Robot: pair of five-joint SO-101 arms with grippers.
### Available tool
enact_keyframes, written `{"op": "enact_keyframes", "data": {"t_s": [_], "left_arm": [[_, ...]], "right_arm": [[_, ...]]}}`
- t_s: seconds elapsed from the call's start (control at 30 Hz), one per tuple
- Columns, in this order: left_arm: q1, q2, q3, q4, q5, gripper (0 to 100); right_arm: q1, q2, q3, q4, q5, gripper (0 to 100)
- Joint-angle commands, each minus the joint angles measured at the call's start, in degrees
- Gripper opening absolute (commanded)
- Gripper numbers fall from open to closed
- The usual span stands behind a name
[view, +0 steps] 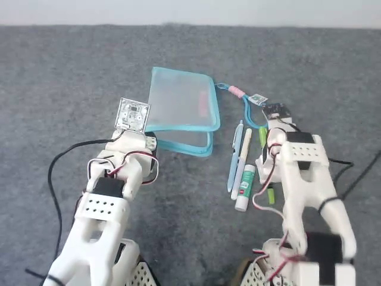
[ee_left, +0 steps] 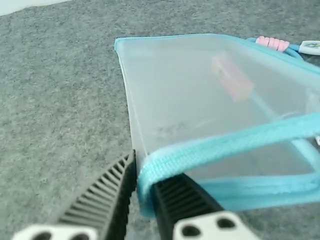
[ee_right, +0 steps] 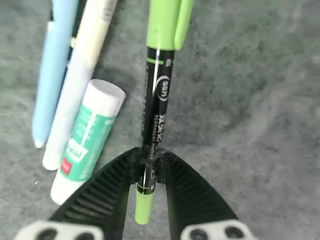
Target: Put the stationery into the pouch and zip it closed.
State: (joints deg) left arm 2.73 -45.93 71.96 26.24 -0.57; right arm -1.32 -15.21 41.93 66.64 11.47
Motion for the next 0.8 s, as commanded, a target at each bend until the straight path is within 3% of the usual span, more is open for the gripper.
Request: {"op": "enact_keyframes", "data": {"t_s": [0.0,0.27,0.43,0.77], "left_arm": [[-0.09,-0.35,-0.57,-0.18,0.97,1],[-0.09,-0.35,-0.57,-0.18,0.97,1],[0.00,-0.35,-0.57,-0.18,0.97,1],[0.00,-0.35,-0.57,-0.18,0.97,1]], "right_arm": [[0.84,-9.19,-1.23,2.42,0.53,0.7],[0.40,-21.58,-2.64,6.99,2.46,0.6],[-0.40,-22.11,-13.19,14.64,3.60,0.6],[-23.08,-8.31,-29.36,35.12,14.51,0.6]]}}
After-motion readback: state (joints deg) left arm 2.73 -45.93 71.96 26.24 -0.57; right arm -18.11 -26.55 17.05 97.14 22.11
